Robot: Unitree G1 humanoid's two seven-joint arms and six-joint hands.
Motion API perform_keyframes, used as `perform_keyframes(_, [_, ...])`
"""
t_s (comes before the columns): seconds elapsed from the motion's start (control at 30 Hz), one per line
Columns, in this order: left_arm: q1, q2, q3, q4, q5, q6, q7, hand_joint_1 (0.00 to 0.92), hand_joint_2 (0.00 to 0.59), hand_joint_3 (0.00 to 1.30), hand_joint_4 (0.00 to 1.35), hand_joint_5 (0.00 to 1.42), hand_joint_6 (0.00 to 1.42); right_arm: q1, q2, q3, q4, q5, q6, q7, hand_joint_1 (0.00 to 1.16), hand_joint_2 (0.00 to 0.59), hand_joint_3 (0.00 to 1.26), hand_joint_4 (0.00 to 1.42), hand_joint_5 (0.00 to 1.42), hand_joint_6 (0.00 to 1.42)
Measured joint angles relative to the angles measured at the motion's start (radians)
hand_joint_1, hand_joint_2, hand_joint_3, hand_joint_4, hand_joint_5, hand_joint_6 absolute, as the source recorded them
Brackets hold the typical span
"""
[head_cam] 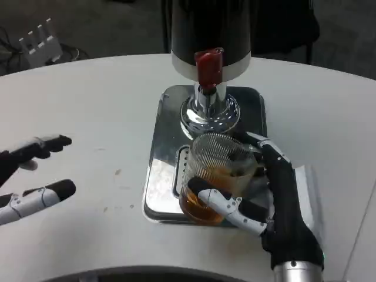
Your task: Grasp the cup under the faucet to collect the drink, then remove the cup.
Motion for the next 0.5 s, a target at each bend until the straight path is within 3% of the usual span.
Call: perform_keyframes(0.5, [0.035, 0.001, -0.03, -0.084, 0.048, 0.03, 0.002, 0.0, 0.118, 0.18, 0.1, 0.15, 0.28, -0.001, -0.002, -0.021, -0.008, -0.057, -0.037, 0.002, 0.77, 0.212, 0.74, 0.8, 0.92, 0.87])
